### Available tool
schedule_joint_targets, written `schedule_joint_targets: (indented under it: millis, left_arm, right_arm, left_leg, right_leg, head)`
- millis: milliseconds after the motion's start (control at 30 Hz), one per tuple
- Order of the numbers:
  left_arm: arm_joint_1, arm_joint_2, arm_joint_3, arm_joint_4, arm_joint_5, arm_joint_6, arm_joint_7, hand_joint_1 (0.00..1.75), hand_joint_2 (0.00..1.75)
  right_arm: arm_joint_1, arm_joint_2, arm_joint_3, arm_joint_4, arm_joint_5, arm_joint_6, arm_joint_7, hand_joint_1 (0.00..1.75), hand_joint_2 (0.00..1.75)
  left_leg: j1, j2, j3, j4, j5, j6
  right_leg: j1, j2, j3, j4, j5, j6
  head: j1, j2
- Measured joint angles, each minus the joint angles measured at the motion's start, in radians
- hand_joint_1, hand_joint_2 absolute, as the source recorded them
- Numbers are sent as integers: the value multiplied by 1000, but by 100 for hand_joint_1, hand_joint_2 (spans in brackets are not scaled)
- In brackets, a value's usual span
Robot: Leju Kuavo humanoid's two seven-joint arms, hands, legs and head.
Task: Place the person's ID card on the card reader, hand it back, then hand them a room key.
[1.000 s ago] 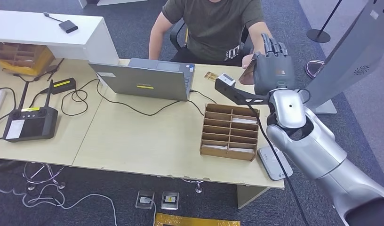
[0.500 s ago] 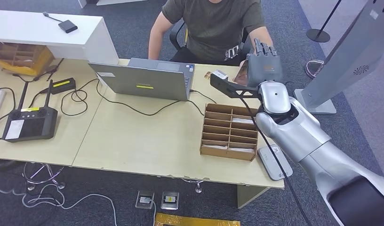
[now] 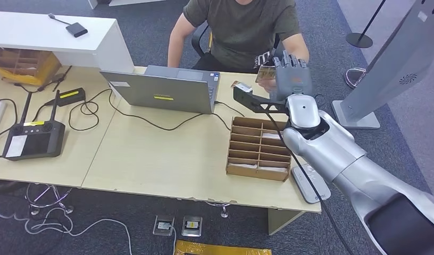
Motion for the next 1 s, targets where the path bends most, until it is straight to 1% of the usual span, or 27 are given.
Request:
schedule_joint_targets:
  millis: [167,300,667,767,800,867,933,1000]
  left_arm:
    - [0,-4,14,0,-2,0,0,0,0]
    - [0,-6,23,1,-2,0,0,0,0]
    - [0,-7,36,2,-9,0,1,0,0]
    - [2,-7,37,2,-22,0,2,0,0]
    - [3,-7,37,2,-26,-1,2,0,0]
    - [5,-7,37,2,-32,-4,-1,0,0]
    - [8,-7,37,2,-36,-10,-8,0,0]
    - [13,-6,37,2,-38,-18,-12,0,0]
  right_arm:
    - [-7,-1,40,1,-6,-3,3,0,175]
    - [-9,-2,61,1,-11,-3,4,0,0]
    - [-19,-7,127,1,-71,-17,-1,0,0]
    - [-19,-23,147,0,-114,-29,13,0,0]
    - [-17,-35,152,-2,-132,-30,29,0,0]
    - [-12,-79,158,-14,-157,-29,83,0,0]
    - [7,-150,148,-33,-160,-22,128,0,0]
    - [65,-245,92,-53,-121,-5,142,0,0]
  left_leg:
    - [0,0,0,0,0,0]
    - [0,0,0,0,0,0]
    - [0,0,1,0,0,0]
    - [0,1,1,0,0,0]
    - [0,1,1,1,0,0]
    - [0,0,2,1,0,0]
    - [0,-1,2,2,0,0]
    - [0,-4,4,3,-1,1]
  right_leg:
    - [0,1,0,0,0,0]
    - [0,1,0,0,0,0]
    - [0,1,0,0,0,0]
    - [0,1,-1,0,0,0]
    - [0,1,-1,0,0,0]
    - [0,0,-1,-1,0,0]
    - [0,-2,0,-2,0,0]
    - [0,-5,4,-5,0,0]
  head:
    - [0,0]
    - [0,0]
    - [0,0]
    - [0,0]
    - [0,0]
    - [0,0]
    - [0,0]
    - [0,0]
